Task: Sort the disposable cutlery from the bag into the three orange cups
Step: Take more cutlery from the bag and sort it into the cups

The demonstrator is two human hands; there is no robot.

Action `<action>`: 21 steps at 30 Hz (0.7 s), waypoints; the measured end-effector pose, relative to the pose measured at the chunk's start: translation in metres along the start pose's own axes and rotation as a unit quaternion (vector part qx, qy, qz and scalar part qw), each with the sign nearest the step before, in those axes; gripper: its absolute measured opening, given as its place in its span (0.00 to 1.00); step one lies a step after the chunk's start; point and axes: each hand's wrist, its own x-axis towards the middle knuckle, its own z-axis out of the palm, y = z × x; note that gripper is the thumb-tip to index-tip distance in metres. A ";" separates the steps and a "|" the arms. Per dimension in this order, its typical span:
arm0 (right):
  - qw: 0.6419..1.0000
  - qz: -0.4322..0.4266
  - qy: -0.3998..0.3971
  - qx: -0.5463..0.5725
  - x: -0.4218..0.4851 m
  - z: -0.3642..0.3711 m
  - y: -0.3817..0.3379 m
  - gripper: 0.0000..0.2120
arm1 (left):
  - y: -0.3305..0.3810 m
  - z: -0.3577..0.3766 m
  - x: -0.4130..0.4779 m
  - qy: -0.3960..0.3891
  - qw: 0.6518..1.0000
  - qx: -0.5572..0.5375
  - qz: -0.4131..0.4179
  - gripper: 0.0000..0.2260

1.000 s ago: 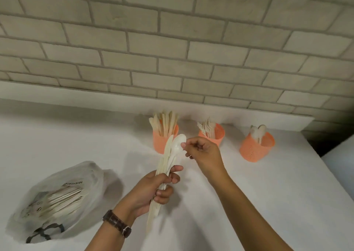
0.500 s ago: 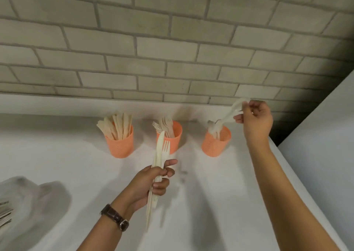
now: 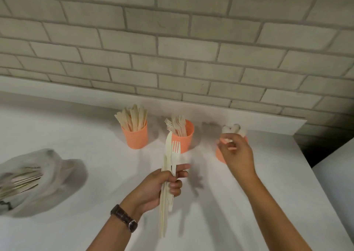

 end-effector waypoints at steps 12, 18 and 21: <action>0.968 0.072 -0.188 0.153 -0.039 0.046 -0.038 0.07 | 0.001 0.008 -0.011 0.011 0.998 0.061 -0.015 0.21; 0.985 0.018 0.025 0.167 0.014 0.043 -0.053 0.07 | 0.008 -0.013 -0.028 0.058 0.992 0.109 -0.011 0.16; 0.990 -0.031 0.080 0.116 0.045 0.050 -0.057 0.07 | 0.013 -0.023 -0.038 0.084 0.994 0.071 0.015 0.16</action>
